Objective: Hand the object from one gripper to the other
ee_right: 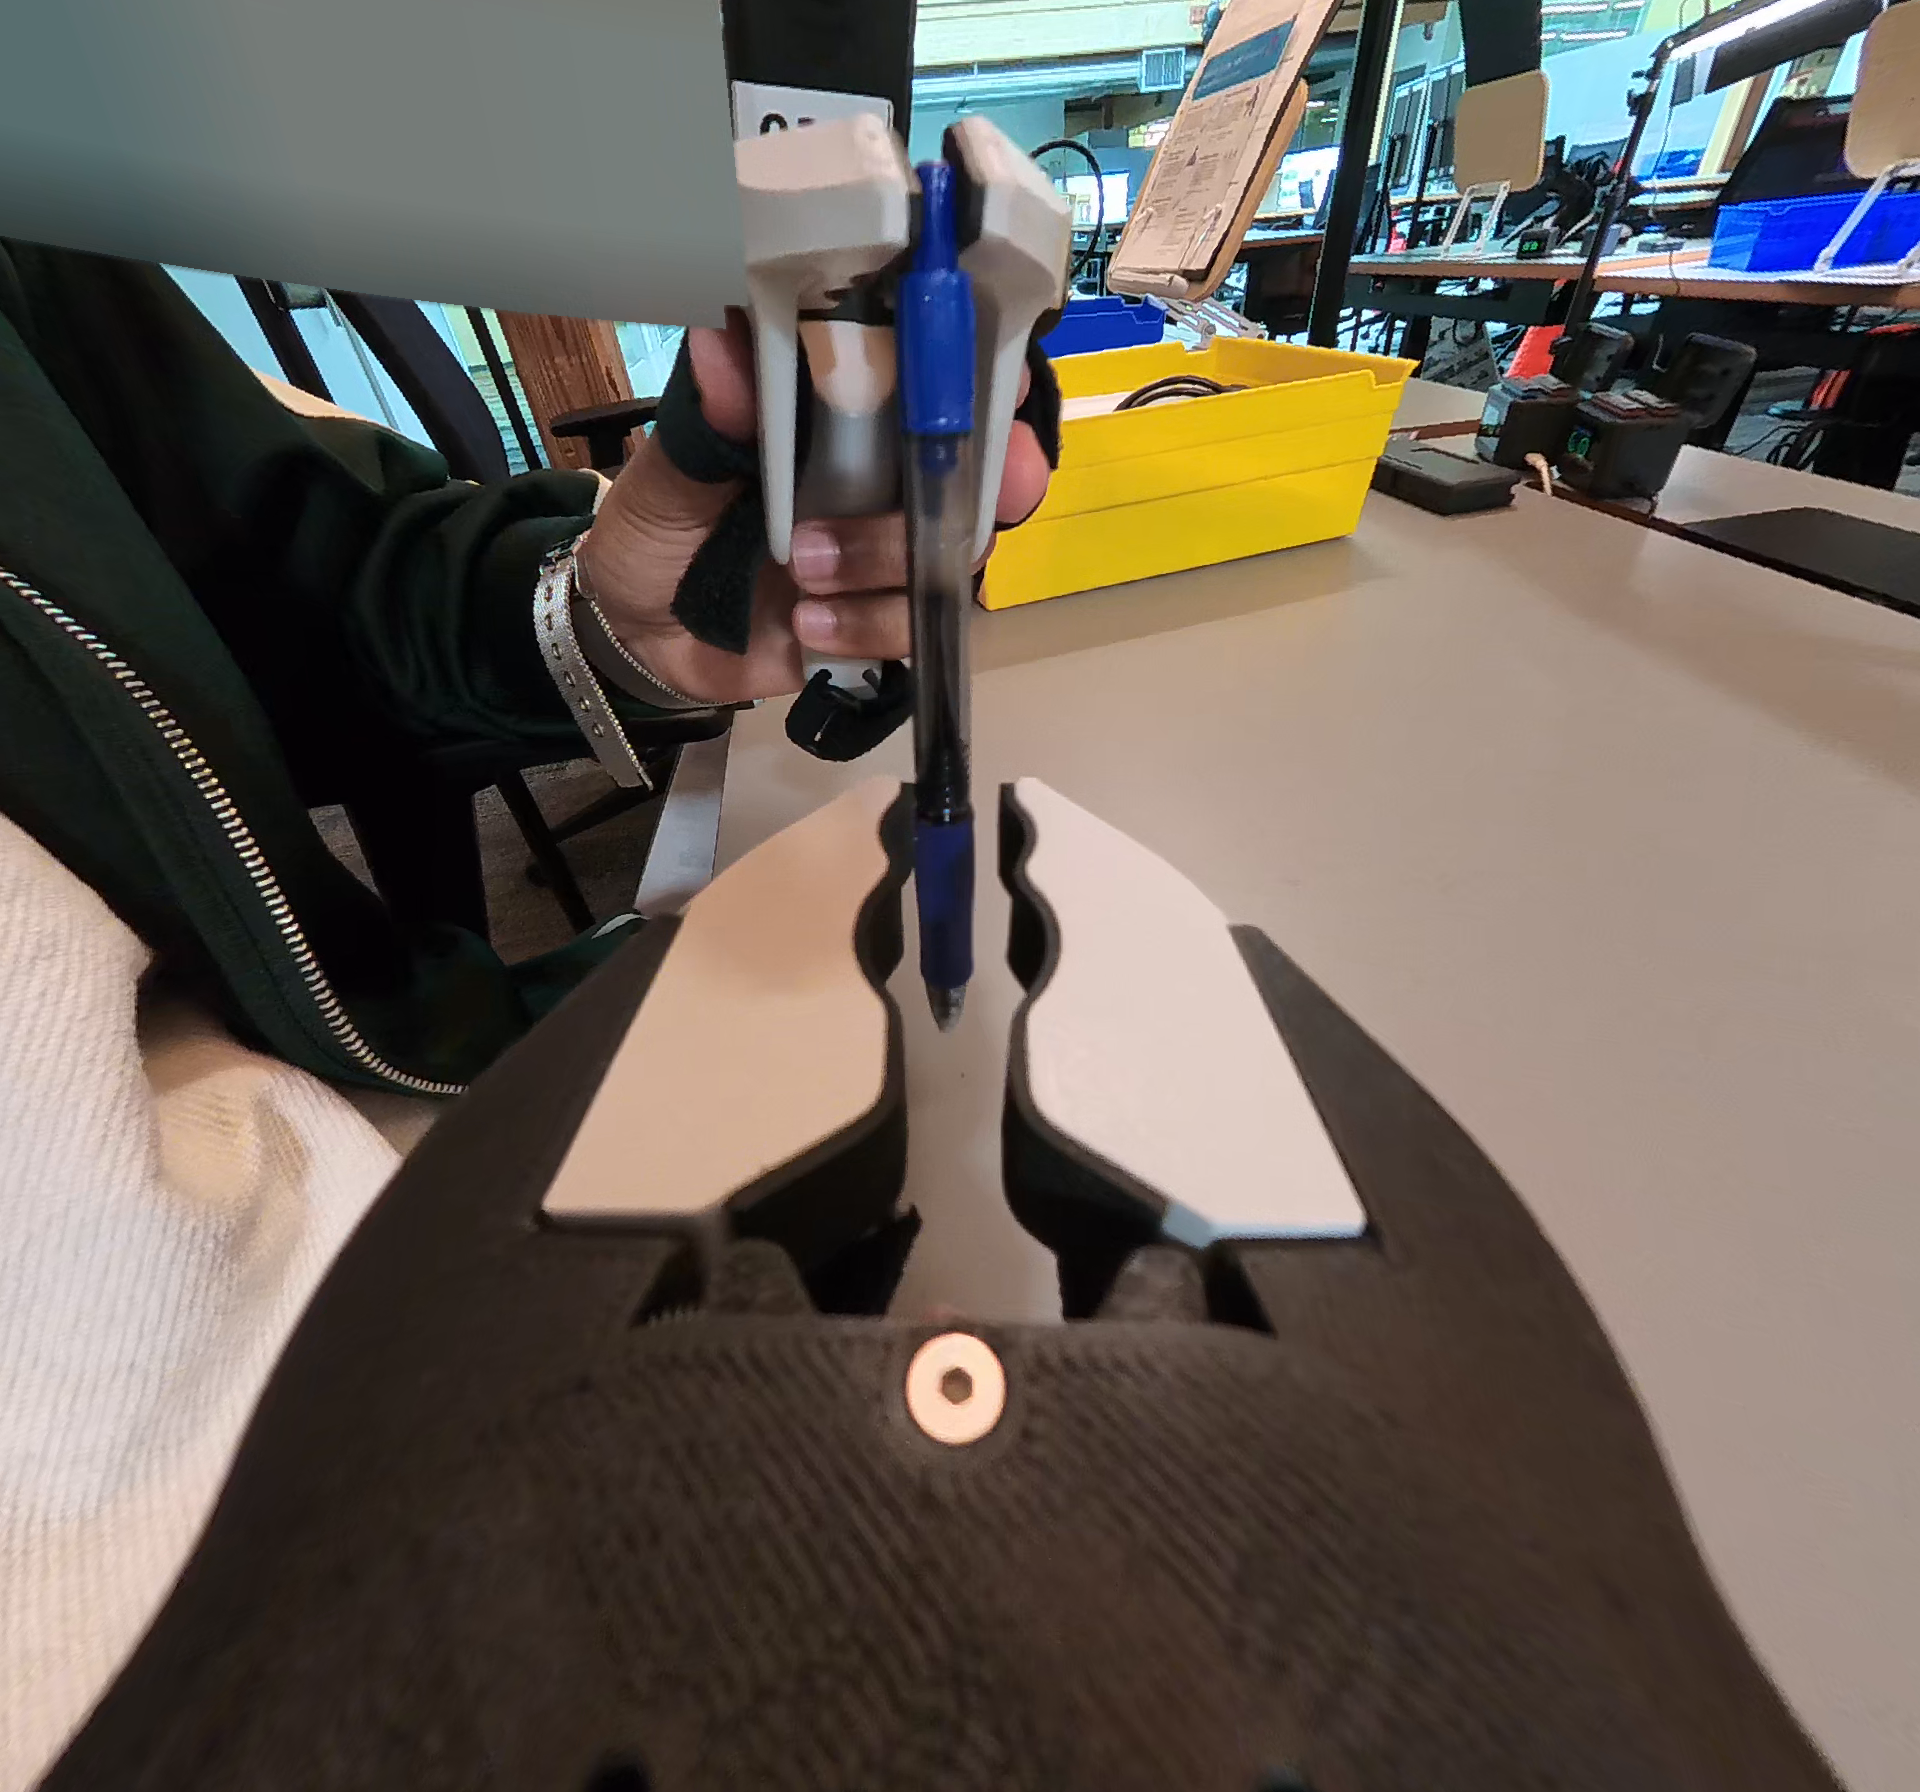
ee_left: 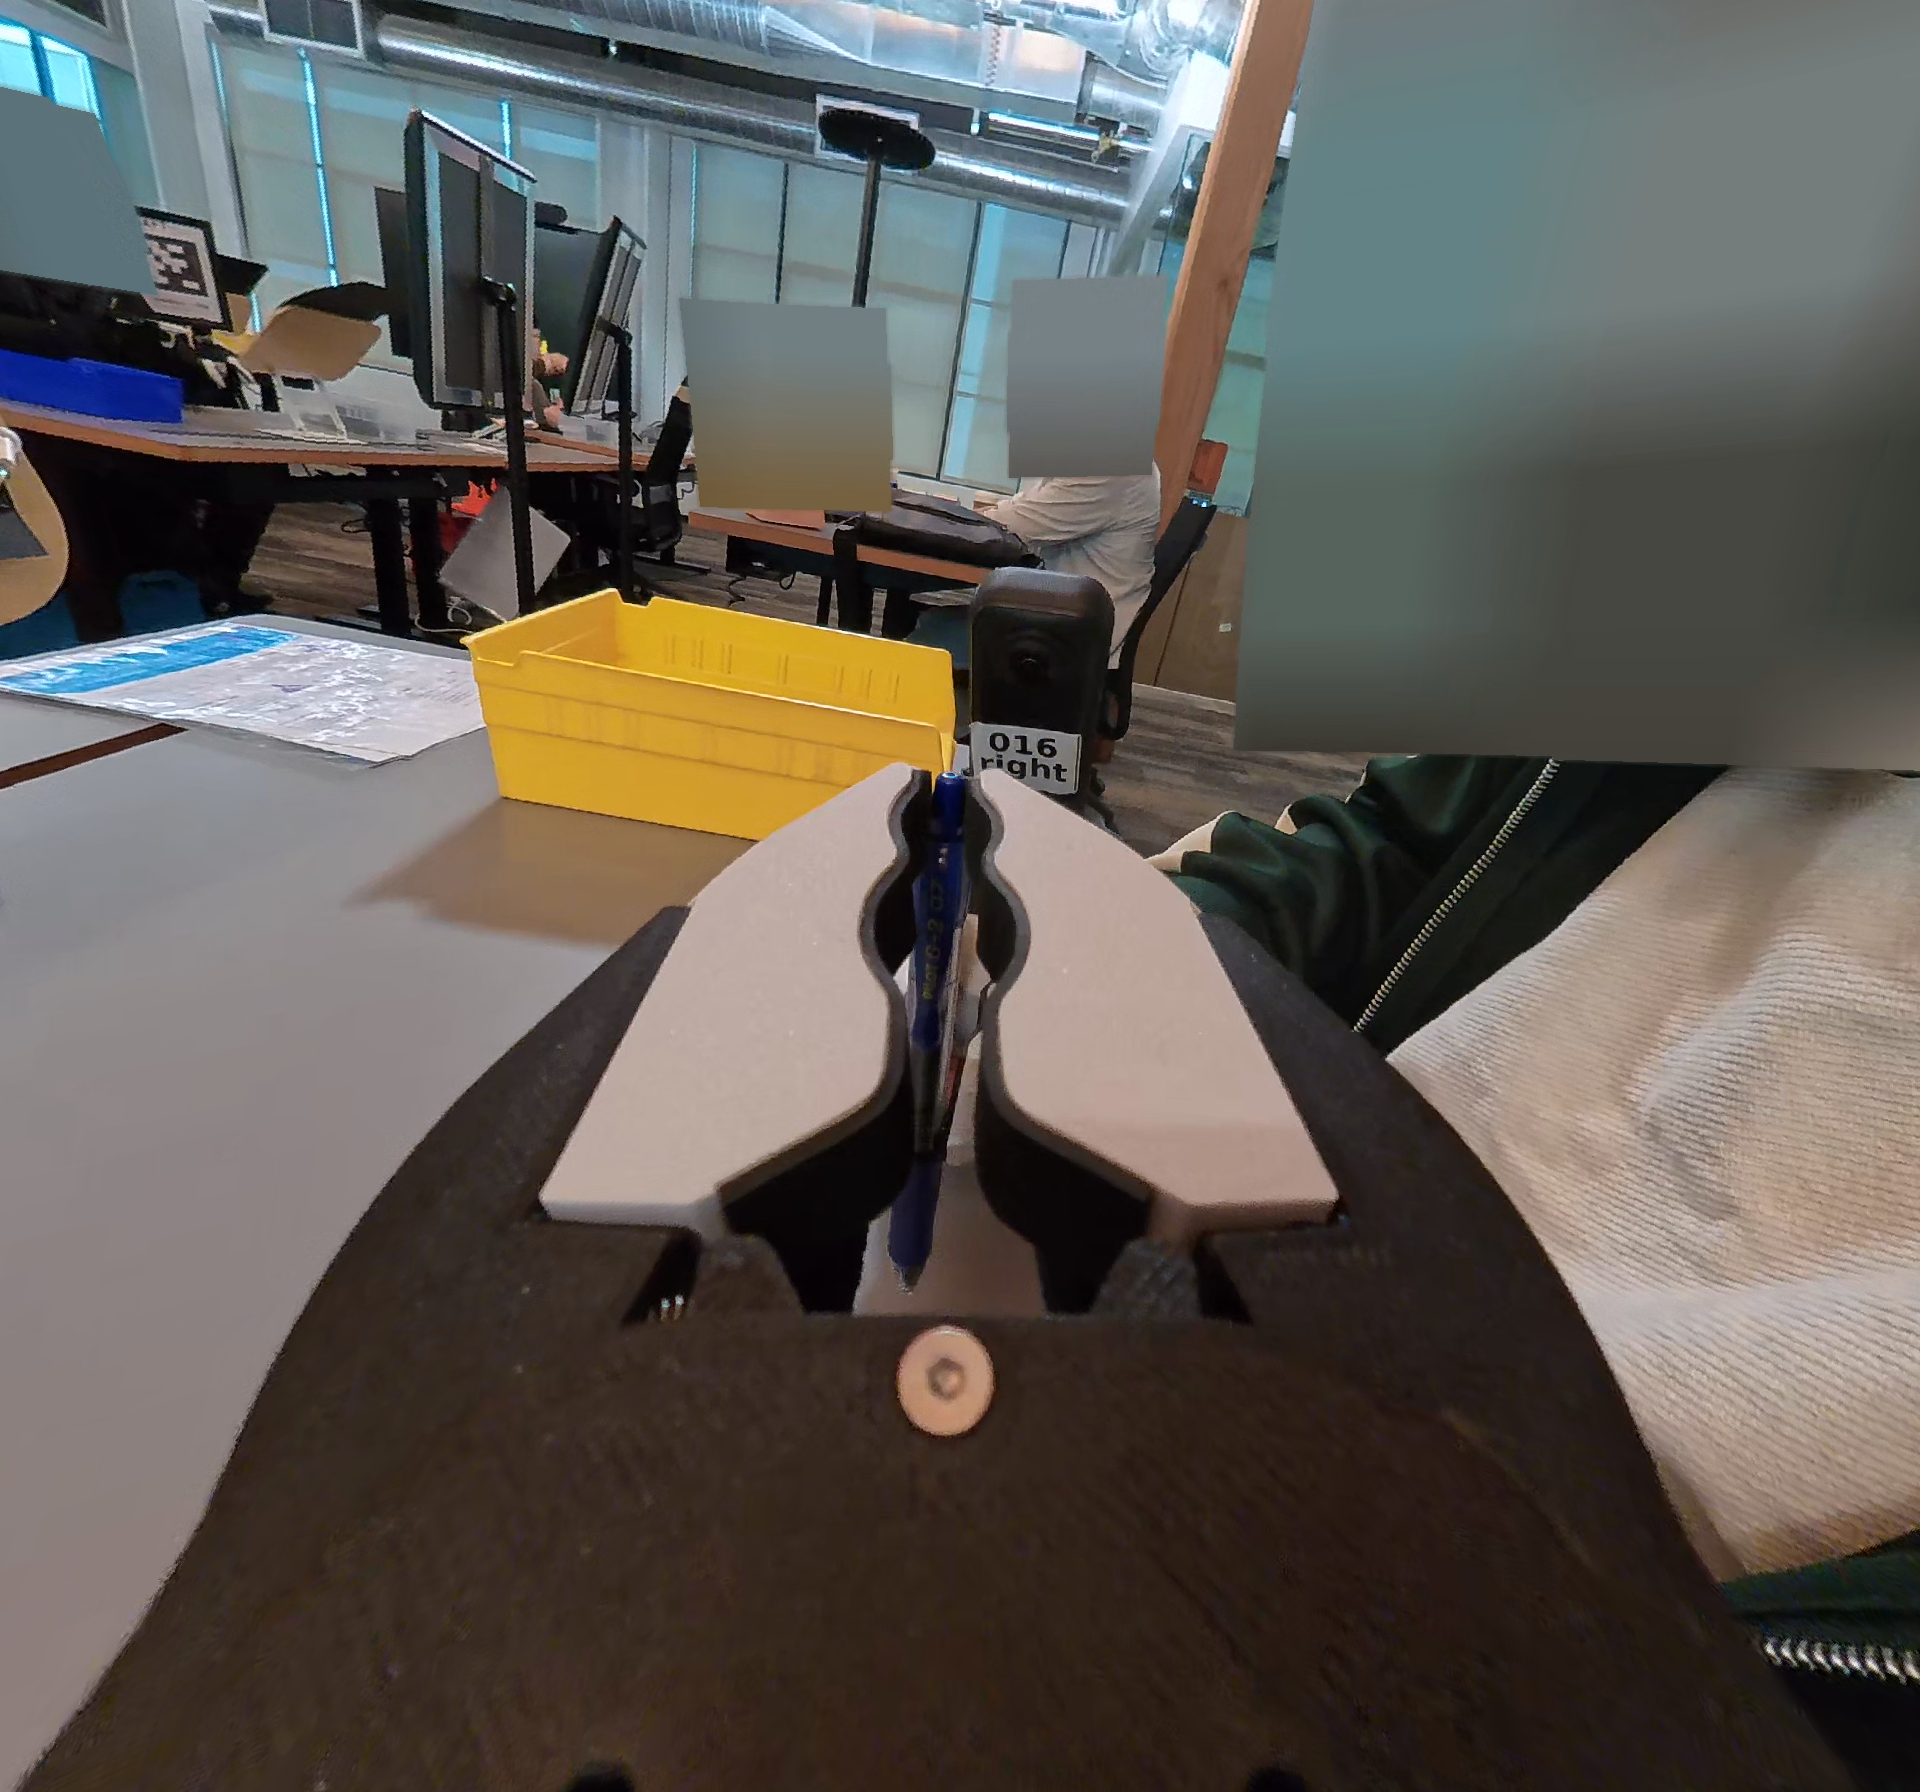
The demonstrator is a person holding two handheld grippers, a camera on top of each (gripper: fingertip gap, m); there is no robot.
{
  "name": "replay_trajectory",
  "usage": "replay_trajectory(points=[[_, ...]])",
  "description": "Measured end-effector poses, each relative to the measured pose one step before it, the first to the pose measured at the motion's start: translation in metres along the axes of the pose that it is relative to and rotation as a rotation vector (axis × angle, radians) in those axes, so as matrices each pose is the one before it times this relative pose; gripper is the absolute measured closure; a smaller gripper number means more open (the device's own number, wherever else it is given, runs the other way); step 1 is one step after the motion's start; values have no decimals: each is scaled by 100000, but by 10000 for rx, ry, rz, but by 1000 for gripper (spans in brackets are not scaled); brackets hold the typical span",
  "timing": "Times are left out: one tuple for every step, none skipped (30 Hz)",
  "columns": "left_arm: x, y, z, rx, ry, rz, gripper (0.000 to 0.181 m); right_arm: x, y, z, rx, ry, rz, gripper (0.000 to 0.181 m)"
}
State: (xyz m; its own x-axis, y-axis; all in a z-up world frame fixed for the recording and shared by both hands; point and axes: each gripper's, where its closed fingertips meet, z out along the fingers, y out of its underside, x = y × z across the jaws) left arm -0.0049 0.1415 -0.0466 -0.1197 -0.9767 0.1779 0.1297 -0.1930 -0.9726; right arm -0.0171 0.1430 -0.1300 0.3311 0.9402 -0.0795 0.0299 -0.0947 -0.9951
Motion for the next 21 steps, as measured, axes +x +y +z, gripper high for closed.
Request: replay_trajectory(points=[[-8, -18, -4, 10, 1, -13, 175, -57, -18, 21, 9, -20, -24, 167], [-12, -13, -3, 14, -3, -16, 176, -43, -10, 16, 2, -12, -29, 168], [-1, 7, 2, 8, 1, -15, 176, -45, 0, 19, 1, -14, -16, 168], [-4, 3, 7, 1, 9, -23, 175, -4, 3, 10, -3, -7, 2, 168], [0, -1, 4, 13, 5, -23, 175, -7, 12, -1, -2, -5, 2, 168], [1, -19, -7, 24, 7, -18, 175, 8, -18, -6, 6, 2, -3, 169], [-2, -8, 4, 15, 16, -27, 175, -14, -17, -15, -2, -13, -15, 170], [-4, -13, 2, 15, 18, -48, 175, -42, -7, -4, -9, -24, -17, 171], [-3, -39, -1, 29, 30, -66, 176, -46, -11, -2, -6, -22, -9, 171], [2, -98, -13, 73, 47, -67, 174, -24, -42, -16, 10, -16, -4, 171], [-64, -111, 13, 89, 5, -86, 167, -31, -97, -21, 53, -29, 14, 171], [-76, -107, 19, 101, 0, -70, 158, -45, -117, -8, 75, -43, 41, 171], [-103, -92, 1, 110, -17, -54, 152, -11, -114, -28, 86, -33, 70, 171], [-132, -61, -20, 95, -43, -36, 146, 56, -162, -64, 101, -35, 92, 171], [-163, -25, -34, 81, -50, -12, 141, -3, -253, -75, 146, -66, 120, 171], [-117, 23, -30, 51, 0, -21, 138, -137, -284, -112, 193, -108, 160, 171], [-34, 91, -16, 9, 79, -35, 136, -100, -313, -166, 222, -139, 200, 171], [36, 185, 1, -47, 167, -46, 137, -157, -354, -137, 247, -237, 235, 171], [140, 257, 33, -76, 253, -89, 137, -241, -381, -160, 280, -338, 282, 171], [227, 286, 77, -70, 346, -162, 138, -468, -409, -115, 287, -430, 338, 171], [386, 311, 109, -76, 483, -278, 140, -512, -337, -212, 259, -472, 398, 171]])
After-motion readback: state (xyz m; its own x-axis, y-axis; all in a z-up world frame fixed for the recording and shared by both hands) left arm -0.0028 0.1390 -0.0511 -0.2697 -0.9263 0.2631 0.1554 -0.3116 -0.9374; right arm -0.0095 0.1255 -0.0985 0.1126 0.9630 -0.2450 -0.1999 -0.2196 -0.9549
